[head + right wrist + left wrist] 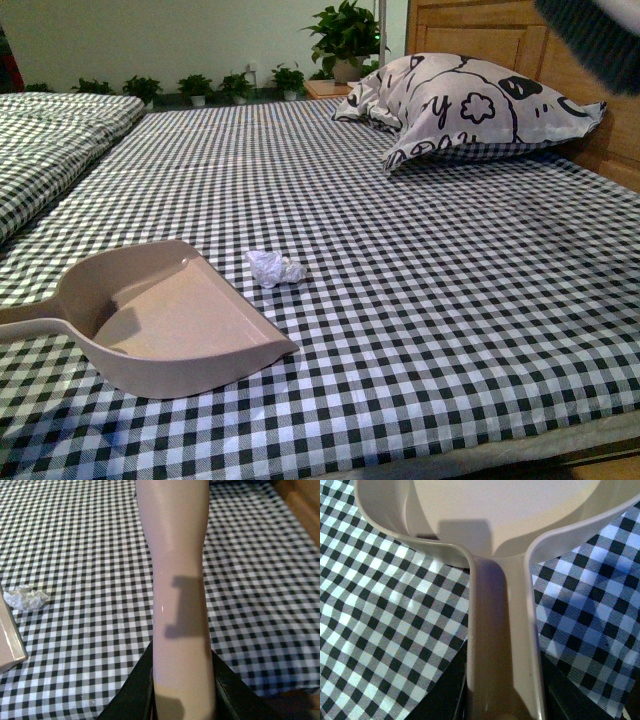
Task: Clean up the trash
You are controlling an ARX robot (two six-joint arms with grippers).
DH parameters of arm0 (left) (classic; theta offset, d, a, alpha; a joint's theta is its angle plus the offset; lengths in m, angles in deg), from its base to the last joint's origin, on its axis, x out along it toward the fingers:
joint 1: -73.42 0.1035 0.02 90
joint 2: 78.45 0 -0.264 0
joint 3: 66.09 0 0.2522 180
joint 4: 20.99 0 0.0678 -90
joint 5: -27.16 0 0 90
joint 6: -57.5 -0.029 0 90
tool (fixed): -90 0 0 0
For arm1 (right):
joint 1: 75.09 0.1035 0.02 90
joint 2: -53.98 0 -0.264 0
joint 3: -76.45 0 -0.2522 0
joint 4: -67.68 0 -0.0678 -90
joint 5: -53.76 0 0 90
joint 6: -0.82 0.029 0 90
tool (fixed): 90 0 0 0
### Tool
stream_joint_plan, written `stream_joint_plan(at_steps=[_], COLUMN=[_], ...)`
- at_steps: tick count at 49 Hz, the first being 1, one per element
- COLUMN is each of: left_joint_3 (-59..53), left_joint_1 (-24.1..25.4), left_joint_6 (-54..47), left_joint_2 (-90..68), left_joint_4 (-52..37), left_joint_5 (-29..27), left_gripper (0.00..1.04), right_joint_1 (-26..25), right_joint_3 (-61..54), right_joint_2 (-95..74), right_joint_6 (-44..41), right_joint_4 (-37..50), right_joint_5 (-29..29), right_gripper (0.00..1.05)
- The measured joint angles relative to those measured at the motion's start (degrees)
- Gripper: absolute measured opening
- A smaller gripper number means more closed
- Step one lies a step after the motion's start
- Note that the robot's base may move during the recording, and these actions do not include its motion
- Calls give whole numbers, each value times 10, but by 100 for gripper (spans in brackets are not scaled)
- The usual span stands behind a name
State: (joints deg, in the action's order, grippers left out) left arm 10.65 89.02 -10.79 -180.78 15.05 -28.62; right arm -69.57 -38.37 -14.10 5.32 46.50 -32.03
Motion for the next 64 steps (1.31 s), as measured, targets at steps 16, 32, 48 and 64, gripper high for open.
stream_joint_plan(at_steps=[16, 32, 48, 64], left_joint_3=[0, 0, 0, 0], left_joint_1=[0, 0, 0, 0], left_joint_6=[0, 0, 0, 0], left_joint_2=[0, 0, 0, 0], left_joint_4=[0, 0, 0, 0], left_joint_5=[0, 0, 0, 0], left_gripper=[28, 28, 28, 28], right_joint_1=[48, 82, 156, 172], right_joint_3=[60, 153, 274, 328], right_joint_2=[-194, -331, -416, -461], right_joint_6=[7, 26, 37, 3], right_joint_4=[66, 55, -23, -41], right_joint_5=[8, 5, 38, 84], right_gripper=[20, 20, 20, 20])
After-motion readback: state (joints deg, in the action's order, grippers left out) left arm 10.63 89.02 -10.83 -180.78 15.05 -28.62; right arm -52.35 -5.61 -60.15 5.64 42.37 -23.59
